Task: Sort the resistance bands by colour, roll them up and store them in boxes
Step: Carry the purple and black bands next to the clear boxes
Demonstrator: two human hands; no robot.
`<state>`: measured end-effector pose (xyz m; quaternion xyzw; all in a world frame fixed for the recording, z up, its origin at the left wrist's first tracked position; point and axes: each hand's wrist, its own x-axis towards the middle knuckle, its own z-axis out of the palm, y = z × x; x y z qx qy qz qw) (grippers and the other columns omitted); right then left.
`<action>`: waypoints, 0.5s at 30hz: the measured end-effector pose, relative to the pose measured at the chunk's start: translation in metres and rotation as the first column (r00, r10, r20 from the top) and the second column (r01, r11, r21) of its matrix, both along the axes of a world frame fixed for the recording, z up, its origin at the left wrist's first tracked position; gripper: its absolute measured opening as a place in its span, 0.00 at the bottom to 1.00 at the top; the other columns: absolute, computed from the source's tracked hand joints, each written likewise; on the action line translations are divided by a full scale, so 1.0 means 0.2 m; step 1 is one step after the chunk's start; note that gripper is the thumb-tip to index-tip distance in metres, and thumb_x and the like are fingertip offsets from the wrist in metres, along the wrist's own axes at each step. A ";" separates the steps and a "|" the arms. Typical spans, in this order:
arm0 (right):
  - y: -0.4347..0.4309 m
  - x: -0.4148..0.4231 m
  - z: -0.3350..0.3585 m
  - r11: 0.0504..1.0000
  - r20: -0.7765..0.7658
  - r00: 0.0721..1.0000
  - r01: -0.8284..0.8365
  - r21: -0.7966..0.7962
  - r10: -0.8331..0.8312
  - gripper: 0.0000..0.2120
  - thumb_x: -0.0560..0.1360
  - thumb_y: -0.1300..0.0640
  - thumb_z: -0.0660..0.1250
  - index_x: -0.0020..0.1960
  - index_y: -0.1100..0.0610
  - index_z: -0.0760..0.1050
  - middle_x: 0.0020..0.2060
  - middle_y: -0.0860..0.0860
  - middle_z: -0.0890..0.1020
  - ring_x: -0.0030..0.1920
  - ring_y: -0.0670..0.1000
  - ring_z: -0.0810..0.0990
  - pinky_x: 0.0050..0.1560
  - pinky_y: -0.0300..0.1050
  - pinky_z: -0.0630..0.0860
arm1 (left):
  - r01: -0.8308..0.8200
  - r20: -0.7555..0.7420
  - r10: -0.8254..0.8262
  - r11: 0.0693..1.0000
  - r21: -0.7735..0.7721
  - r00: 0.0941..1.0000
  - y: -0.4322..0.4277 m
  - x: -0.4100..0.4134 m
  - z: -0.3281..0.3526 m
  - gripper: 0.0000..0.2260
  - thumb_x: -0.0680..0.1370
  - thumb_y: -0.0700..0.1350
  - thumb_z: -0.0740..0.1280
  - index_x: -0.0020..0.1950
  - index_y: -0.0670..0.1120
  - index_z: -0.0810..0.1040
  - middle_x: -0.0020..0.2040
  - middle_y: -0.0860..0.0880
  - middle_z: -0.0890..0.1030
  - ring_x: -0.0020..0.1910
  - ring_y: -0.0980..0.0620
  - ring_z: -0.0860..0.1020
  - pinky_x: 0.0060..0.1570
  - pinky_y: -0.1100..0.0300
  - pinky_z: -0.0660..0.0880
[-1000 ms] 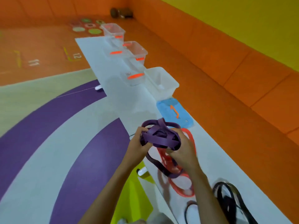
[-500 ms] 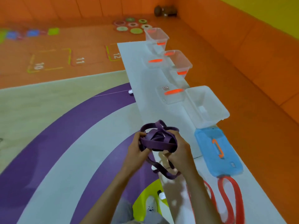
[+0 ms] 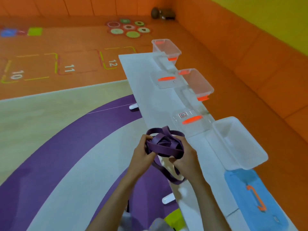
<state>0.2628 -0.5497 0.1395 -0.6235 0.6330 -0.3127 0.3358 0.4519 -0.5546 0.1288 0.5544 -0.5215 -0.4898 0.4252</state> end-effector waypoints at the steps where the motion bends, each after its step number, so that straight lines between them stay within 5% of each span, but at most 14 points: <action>1: -0.07 0.04 0.01 1.000 -0.001 1.000 0.026 0.004 -0.026 0.40 0.65 0.66 0.76 0.68 0.36 0.70 0.55 0.36 0.82 0.57 0.42 0.82 0.57 0.42 0.83 | 0.023 -0.009 -0.023 1.000 0.004 1.000 -0.09 0.04 0.00 0.12 0.77 0.44 0.71 0.58 0.51 0.73 0.47 0.47 0.83 0.46 0.39 0.80 0.50 0.38 0.78; 9: -0.61 0.21 0.01 0.987 0.029 0.987 0.157 0.036 -0.158 0.37 0.67 0.65 0.76 0.70 0.41 0.71 0.55 0.42 0.84 0.56 0.46 0.83 0.57 0.52 0.83 | 0.134 -0.065 -0.132 0.991 0.017 0.989 -0.73 0.19 0.02 0.15 0.72 0.54 0.70 0.57 0.55 0.73 0.49 0.49 0.83 0.46 0.40 0.79 0.50 0.41 0.79; 15: -1.10 0.21 -0.13 0.962 0.079 0.959 0.274 0.008 -0.274 0.37 0.66 0.63 0.77 0.68 0.38 0.71 0.57 0.39 0.82 0.57 0.45 0.82 0.56 0.52 0.83 | 0.246 0.013 -0.245 0.969 -0.039 0.969 -1.31 0.16 -0.05 0.12 0.78 0.47 0.73 0.56 0.54 0.73 0.49 0.51 0.83 0.44 0.43 0.79 0.47 0.44 0.79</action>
